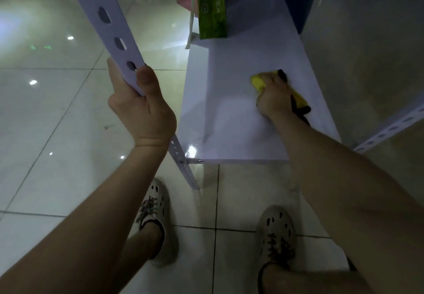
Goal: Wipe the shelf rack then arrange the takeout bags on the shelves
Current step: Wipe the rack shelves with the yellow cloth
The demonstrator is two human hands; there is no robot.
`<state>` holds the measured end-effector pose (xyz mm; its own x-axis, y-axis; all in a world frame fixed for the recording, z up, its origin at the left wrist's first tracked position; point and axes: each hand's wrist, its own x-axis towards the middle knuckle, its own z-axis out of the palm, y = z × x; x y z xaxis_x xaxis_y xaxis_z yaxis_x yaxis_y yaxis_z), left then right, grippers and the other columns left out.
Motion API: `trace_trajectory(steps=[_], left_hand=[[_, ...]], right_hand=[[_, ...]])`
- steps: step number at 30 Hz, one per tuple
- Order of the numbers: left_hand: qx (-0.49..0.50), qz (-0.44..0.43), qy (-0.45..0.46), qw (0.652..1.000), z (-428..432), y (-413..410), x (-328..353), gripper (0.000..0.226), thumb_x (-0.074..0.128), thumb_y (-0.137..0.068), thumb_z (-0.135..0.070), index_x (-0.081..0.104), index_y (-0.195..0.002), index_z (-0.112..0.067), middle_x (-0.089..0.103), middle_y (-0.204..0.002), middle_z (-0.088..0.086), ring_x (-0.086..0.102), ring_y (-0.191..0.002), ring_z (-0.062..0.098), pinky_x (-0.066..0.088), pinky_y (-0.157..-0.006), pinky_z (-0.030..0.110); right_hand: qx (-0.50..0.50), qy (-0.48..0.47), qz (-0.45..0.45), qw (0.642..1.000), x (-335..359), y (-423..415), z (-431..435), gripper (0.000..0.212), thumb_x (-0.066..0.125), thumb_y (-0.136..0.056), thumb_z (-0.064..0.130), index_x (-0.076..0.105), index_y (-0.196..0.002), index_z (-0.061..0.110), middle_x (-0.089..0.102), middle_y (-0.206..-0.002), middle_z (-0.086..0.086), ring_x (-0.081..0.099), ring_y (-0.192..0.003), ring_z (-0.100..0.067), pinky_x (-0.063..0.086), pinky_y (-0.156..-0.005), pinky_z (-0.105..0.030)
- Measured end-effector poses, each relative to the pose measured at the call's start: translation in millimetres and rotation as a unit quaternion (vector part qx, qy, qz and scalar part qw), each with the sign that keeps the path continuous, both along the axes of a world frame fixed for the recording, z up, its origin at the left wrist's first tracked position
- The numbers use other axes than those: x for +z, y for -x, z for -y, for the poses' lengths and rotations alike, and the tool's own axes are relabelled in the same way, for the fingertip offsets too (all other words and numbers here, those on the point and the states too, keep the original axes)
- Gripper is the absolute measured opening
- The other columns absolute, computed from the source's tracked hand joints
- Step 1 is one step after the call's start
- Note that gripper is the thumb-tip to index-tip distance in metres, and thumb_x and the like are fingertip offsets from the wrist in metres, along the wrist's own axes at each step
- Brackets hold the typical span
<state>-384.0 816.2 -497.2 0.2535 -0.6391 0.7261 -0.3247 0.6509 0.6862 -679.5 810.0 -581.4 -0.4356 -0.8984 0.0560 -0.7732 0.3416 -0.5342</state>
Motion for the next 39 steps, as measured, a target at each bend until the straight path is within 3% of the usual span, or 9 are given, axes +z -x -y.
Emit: trace_trajectory(steps=[7, 11, 17, 21, 26, 29, 32, 34, 39], left_hand=[[-0.003, 0.003, -0.012, 1.0, -3, -2, 7, 0.091, 0.031, -0.106, -0.076, 0.062, -0.12, 0.008, 0.049, -0.062, 0.011, 0.049, -0.052, 0.036, 0.043, -0.051, 0.051], [0.0, 0.006, -0.043, 0.999, -5, -6, 10, 0.073, 0.033, -0.108, -0.074, 0.06, -0.112, -0.006, 0.049, -0.062, 0.012, 0.049, -0.05, 0.038, 0.043, -0.049, 0.053], [0.032, 0.009, -0.057, 0.998, -8, -7, 9, 0.041, 0.033, -0.109, -0.073, 0.051, -0.111, -0.036, 0.053, -0.066, 0.011, 0.054, -0.053, 0.038, 0.047, -0.05, 0.051], [0.03, 0.007, -0.074, 0.997, -8, -5, 11, 0.04, 0.033, -0.109, -0.073, 0.05, -0.111, -0.037, 0.053, -0.067, 0.008, 0.055, -0.054, 0.036, 0.047, -0.05, 0.049], [0.012, 0.026, -0.115, 0.993, -14, -9, 14, 0.071, 0.031, -0.108, -0.074, 0.058, -0.122, -0.01, 0.056, -0.067, 0.013, 0.058, -0.054, 0.039, 0.05, -0.051, 0.054], [-0.017, 0.07, -0.151, 0.986, -30, -14, 22, 0.074, 0.028, -0.108, -0.076, 0.055, -0.129, -0.01, 0.065, -0.068, 0.003, 0.068, -0.058, 0.024, 0.057, -0.058, 0.047], [-0.047, 0.117, -0.242, 0.962, -51, -18, 37, 0.08, 0.023, -0.102, -0.085, 0.047, -0.138, -0.018, 0.071, -0.086, -0.007, 0.07, -0.072, 0.011, 0.061, -0.073, 0.043], [-0.045, 0.09, -0.339, 0.936, -65, -17, 39, 0.083, 0.026, -0.099, -0.088, 0.041, -0.142, -0.018, 0.069, -0.094, -0.003, 0.07, -0.081, 0.017, 0.061, -0.084, 0.05], [-0.024, 0.098, -0.461, 0.882, -100, 4, 32, 0.067, 0.067, -0.103, -0.05, 0.038, -0.144, -0.007, 0.043, -0.144, 0.013, 0.058, -0.124, 0.037, 0.053, -0.105, 0.051]], right_hand=[[0.257, 0.058, -0.056, 0.963, -4, -166, -7, 0.056, 0.058, -0.097, 0.005, 0.056, -0.152, 0.016, 0.047, -0.161, -0.011, 0.033, -0.156, -0.029, 0.021, -0.129, -0.045], [0.341, 0.086, -0.058, 0.934, -9, -156, -68, 0.05, 0.059, -0.1, 0.002, 0.061, -0.148, 0.014, 0.052, -0.158, -0.01, 0.044, -0.151, -0.029, 0.027, -0.128, -0.047], [0.091, 0.059, 0.005, 0.994, -7, -45, -153, 0.052, 0.051, -0.105, 0.001, 0.051, -0.156, 0.01, 0.041, -0.165, -0.016, 0.037, -0.155, -0.033, 0.025, -0.128, -0.045], [-0.058, 0.024, 0.008, 0.998, -1, -12, -155, 0.057, 0.054, -0.103, 0.011, 0.047, -0.159, 0.017, 0.035, -0.169, -0.01, 0.032, -0.156, -0.029, 0.026, -0.126, -0.036], [-0.018, -0.02, 0.02, 0.999, -4, -88, -137, 0.063, 0.054, -0.106, 0.029, 0.036, -0.165, 0.021, 0.019, -0.175, -0.01, 0.017, -0.162, -0.031, 0.017, -0.13, -0.043], [0.039, -0.104, 0.039, 0.993, 9, -92, -137, 0.074, 0.049, -0.108, 0.05, 0.02, -0.17, 0.023, 0.007, -0.178, -0.008, 0.005, -0.164, -0.027, 0.008, -0.132, -0.046], [0.084, -0.136, 0.089, 0.983, 43, -53, -141, 0.054, 0.042, -0.113, 0.039, 0.042, -0.16, 0.014, 0.037, -0.167, -0.014, 0.036, -0.153, -0.032, 0.032, -0.124, -0.043], [0.073, -0.112, 0.055, 0.989, 65, -22, -147, 0.035, 0.044, -0.11, 0.024, 0.066, -0.131, 0.007, 0.065, -0.134, -0.016, 0.06, -0.127, -0.035, 0.051, -0.102, -0.04], [-0.009, -0.124, 0.019, 0.992, 74, -2, -150, 0.028, 0.062, -0.101, 0.026, 0.072, -0.099, 0.001, 0.073, -0.103, -0.014, 0.067, -0.094, -0.028, 0.056, -0.073, -0.035]])
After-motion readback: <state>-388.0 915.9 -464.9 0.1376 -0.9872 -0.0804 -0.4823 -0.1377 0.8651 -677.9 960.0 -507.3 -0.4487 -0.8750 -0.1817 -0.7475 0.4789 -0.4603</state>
